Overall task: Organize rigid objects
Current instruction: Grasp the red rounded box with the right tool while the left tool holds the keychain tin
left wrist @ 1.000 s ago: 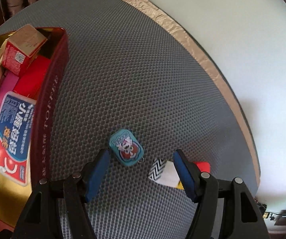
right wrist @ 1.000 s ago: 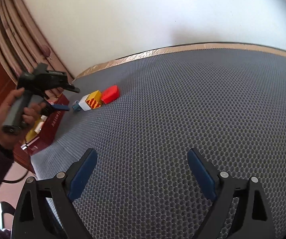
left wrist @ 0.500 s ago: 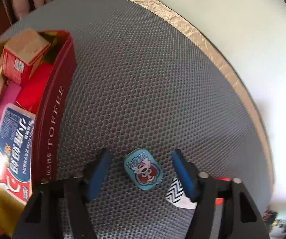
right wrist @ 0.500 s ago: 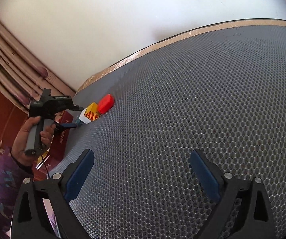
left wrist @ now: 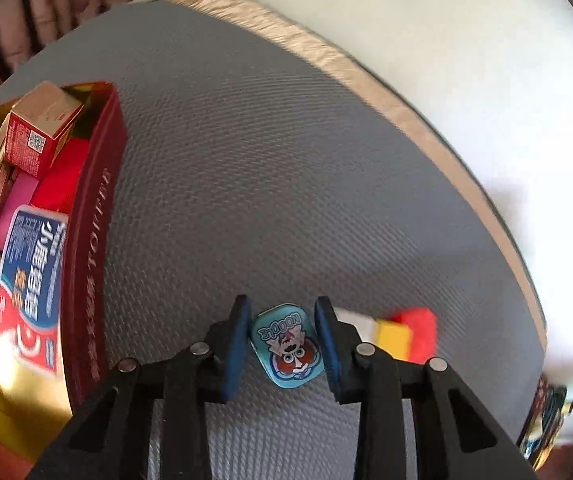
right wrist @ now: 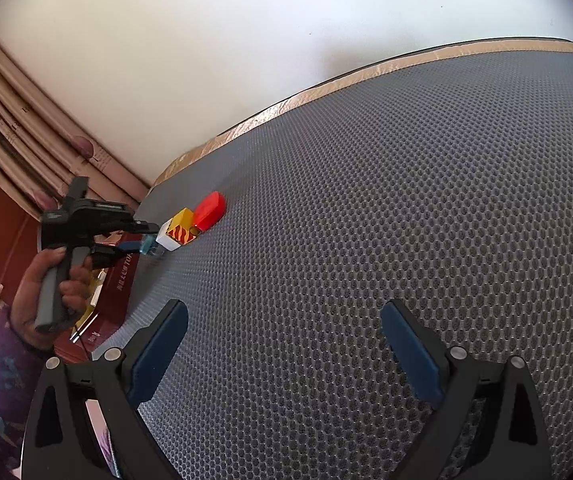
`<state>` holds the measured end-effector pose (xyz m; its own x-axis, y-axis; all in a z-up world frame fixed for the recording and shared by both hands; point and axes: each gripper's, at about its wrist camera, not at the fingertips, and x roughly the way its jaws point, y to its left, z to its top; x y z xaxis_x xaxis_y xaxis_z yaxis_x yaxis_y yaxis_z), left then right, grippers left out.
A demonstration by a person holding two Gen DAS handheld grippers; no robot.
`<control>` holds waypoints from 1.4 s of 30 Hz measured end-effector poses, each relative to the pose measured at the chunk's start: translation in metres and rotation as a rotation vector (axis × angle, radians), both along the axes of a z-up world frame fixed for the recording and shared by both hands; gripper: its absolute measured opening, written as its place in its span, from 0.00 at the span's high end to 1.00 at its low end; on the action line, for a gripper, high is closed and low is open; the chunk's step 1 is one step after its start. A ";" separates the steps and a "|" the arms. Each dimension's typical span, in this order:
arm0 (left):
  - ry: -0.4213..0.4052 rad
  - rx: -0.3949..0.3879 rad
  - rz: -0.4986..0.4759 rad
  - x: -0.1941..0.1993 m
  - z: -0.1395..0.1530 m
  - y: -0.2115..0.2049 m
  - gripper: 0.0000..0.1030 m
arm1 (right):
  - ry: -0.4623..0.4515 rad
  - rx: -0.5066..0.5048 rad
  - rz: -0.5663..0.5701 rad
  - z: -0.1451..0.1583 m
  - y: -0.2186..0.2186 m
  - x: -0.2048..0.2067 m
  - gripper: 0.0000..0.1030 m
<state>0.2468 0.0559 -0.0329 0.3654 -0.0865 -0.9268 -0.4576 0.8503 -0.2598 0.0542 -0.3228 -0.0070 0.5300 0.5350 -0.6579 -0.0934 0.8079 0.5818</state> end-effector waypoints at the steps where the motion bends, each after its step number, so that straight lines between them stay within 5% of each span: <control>1: -0.014 0.000 -0.012 -0.005 0.006 -0.005 0.68 | 0.001 -0.003 0.000 -0.001 0.001 0.000 0.06; 9: -0.066 -0.058 -0.096 -0.059 0.026 -0.026 0.68 | -0.055 -0.039 0.074 0.014 0.024 0.016 0.06; 16: -0.045 -0.117 -0.151 -0.098 0.027 -0.032 0.68 | -0.277 -0.233 0.555 0.037 0.110 0.079 0.06; 27: -0.055 -0.155 -0.152 -0.124 0.048 -0.014 0.68 | -0.269 -0.484 1.037 0.028 0.199 0.163 0.08; 31: -0.037 -0.174 -0.151 -0.119 0.045 -0.011 0.68 | -0.273 -0.557 1.185 0.010 0.218 0.160 0.24; 42: 0.013 -0.231 -0.140 -0.114 0.030 -0.011 0.68 | -0.188 -0.579 1.339 -0.010 0.238 0.169 0.33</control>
<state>0.1324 0.0450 -0.0025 0.3235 -0.3453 -0.8810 -0.3446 0.8241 -0.4495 0.2237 -0.0845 -0.0168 -0.0375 0.3765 -0.9257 -0.9794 0.1700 0.1088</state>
